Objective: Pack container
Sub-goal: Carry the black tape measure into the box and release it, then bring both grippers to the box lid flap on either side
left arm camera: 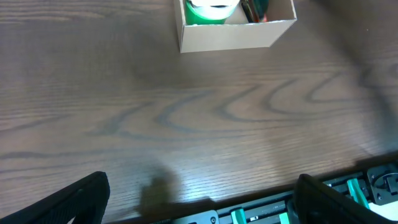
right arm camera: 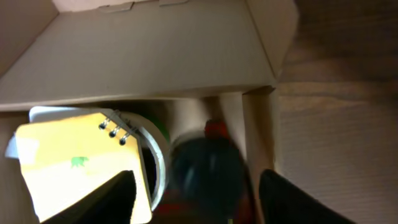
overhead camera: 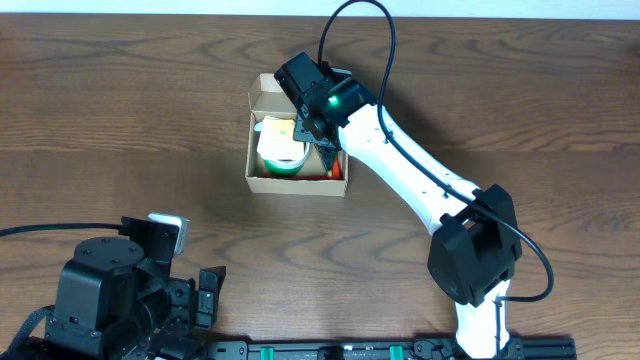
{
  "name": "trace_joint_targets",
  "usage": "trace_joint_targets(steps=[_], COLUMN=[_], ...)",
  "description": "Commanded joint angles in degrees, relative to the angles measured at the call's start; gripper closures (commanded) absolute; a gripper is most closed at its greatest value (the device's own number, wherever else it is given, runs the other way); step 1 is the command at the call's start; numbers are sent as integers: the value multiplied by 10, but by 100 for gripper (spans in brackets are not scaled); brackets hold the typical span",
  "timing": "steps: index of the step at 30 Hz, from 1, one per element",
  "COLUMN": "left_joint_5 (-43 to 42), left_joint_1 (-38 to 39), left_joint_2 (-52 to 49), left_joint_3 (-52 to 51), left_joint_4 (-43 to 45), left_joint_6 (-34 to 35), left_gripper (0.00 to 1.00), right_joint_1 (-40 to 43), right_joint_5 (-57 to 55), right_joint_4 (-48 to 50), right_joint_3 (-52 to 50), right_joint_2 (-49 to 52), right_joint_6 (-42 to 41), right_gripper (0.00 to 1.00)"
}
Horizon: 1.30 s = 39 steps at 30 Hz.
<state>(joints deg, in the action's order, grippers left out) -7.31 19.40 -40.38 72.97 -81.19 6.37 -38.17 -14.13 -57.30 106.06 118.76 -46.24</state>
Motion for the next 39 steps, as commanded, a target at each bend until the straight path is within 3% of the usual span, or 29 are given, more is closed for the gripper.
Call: trace_joint_targets(steps=[1, 10, 12, 13, 16, 23, 26, 28, 34, 39], left_joint_5=[3, 3, 4, 4, 4, 40, 117, 125, 27, -111], left_joint_1=[1, 1, 1, 1, 1, 1, 0, -7, -53, -120], left_joint_2=[-1, -1, -1, -1, -1, -1, -14, -35, -164, -293], left_joint_3=[0, 0, 0, 0, 0, -2, -10, -12, -12, -12], left_joint_4=[-2, -2, 4, 13, 23, 115, 167, 193, 277, 374], left_joint_6=[2, 2, 2, 2, 2, -2, 37, 50, 44, 25], left_gripper=[5, 5, 5, 5, 5, 5, 5, 5, 5, 5], right_joint_1=[0, 39, 55, 66, 98, 155, 174, 187, 219, 242], right_joint_5=[-15, -9, -9, -9, 7, 96, 147, 185, 285, 305], right_joint_4=[-3, -29, -29, -31, -41, 6, 49, 85, 207, 239], right_joint_3=[8, 10, 10, 10, 6, -33, -64, -91, -171, -193], right_joint_2=[2, -78, -85, -86, -82, -65, -56, -55, -54, -54], right_joint_6=[-4, 17, 30, 39, 44, 95, 108, 117, 136, 136], right_gripper=[30, 27, 38, 49, 99, 99, 99, 99, 99, 99])
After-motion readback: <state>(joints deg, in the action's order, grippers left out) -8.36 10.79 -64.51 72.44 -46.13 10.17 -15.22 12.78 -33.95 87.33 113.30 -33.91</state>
